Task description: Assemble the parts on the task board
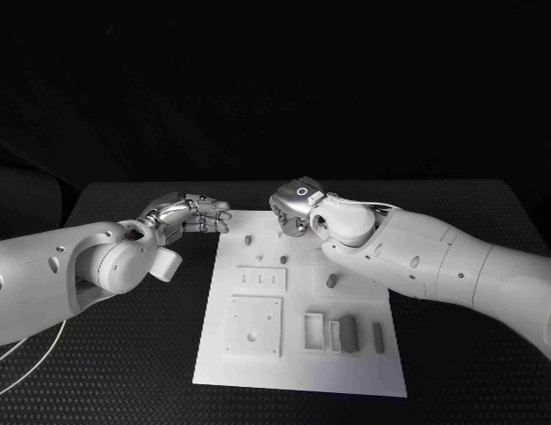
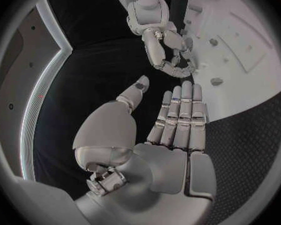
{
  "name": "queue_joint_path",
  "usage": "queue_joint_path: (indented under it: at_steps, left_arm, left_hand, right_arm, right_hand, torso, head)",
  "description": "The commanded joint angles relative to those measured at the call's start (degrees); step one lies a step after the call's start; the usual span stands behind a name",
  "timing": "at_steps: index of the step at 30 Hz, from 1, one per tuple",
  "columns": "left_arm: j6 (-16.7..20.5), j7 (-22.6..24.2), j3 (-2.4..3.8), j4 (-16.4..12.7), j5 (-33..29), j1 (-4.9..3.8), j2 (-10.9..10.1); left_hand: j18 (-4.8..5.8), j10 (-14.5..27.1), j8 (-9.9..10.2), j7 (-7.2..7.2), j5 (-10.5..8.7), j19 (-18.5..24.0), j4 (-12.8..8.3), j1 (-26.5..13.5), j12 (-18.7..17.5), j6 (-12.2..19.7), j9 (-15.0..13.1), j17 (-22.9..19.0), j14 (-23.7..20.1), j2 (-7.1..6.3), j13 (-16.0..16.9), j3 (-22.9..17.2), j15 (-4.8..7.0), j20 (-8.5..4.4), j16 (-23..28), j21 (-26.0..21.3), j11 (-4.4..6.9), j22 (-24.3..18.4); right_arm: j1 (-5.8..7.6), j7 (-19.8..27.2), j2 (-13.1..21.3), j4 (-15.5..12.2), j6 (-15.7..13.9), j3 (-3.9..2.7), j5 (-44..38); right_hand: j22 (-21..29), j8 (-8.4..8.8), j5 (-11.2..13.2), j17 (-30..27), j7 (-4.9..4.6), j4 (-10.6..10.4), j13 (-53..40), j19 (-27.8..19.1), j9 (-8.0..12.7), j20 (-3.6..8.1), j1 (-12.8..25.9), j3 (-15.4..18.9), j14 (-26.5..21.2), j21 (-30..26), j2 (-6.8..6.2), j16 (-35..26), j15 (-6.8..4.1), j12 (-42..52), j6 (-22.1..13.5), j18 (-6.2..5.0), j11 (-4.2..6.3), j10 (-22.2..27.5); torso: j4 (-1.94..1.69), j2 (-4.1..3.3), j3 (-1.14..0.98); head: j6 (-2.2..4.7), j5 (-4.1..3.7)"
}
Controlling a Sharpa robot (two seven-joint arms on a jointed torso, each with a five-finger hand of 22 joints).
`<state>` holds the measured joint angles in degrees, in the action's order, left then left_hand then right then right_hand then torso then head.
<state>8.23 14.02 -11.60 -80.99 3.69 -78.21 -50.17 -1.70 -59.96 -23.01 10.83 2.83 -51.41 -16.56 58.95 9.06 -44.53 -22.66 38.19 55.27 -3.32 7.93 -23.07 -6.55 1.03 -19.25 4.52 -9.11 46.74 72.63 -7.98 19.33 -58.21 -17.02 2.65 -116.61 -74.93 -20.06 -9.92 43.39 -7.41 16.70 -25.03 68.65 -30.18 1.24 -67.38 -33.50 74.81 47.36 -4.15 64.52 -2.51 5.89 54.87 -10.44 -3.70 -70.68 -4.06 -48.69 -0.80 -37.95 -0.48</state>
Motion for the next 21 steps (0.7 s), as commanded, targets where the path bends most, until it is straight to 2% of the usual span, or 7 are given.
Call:
queue_joint_path:
  at_steps: [1,21]
  left_arm:
    - [-1.0,0.4,0.05,-0.1,-0.2,-0.08,0.0]
    - [-1.1,0.2,0.06,-0.1,-0.2,-0.08,0.1]
  left_hand:
    - [0.47,0.3,0.3,0.37,0.17,-0.2,0.0,0.5,-0.3,0.0,0.1,0.1,0.2,0.12,0.1,0.3,0.01,-0.17,0.3,-0.4,-0.19,-0.1]
    - [0.49,0.3,0.3,0.38,0.16,-0.2,0.0,0.5,-0.3,0.0,0.1,0.1,0.2,0.10,0.1,0.4,0.00,-0.16,0.4,-0.4,-0.22,-0.1]
  right_arm:
    - [-0.01,0.0,0.0,0.1,-1.0,-0.01,-0.7]
    - [-0.05,0.7,-0.6,0.8,0.3,0.01,0.0]
  right_hand:
    - [-1.3,0.28,-0.4,-0.1,-0.14,0.0,-0.1,0.0,-0.1,0.42,-0.5,-0.4,-0.7,0.2,0.11,0.2,-0.68,0.3,0.4,-4.56,0.52,-1.4]
    - [-1.3,0.37,-0.4,-0.1,-0.17,0.0,-0.3,-0.1,-0.1,0.42,-0.6,-0.3,-0.8,0.3,0.12,0.3,-0.66,0.2,0.5,-4.56,0.51,-1.4]
  torso:
    - [0.11,0.06,-0.01]
    - [0.06,-0.05,-0.08]
  head:
    - [0.01,0.03]
    - [-0.07,0.05]
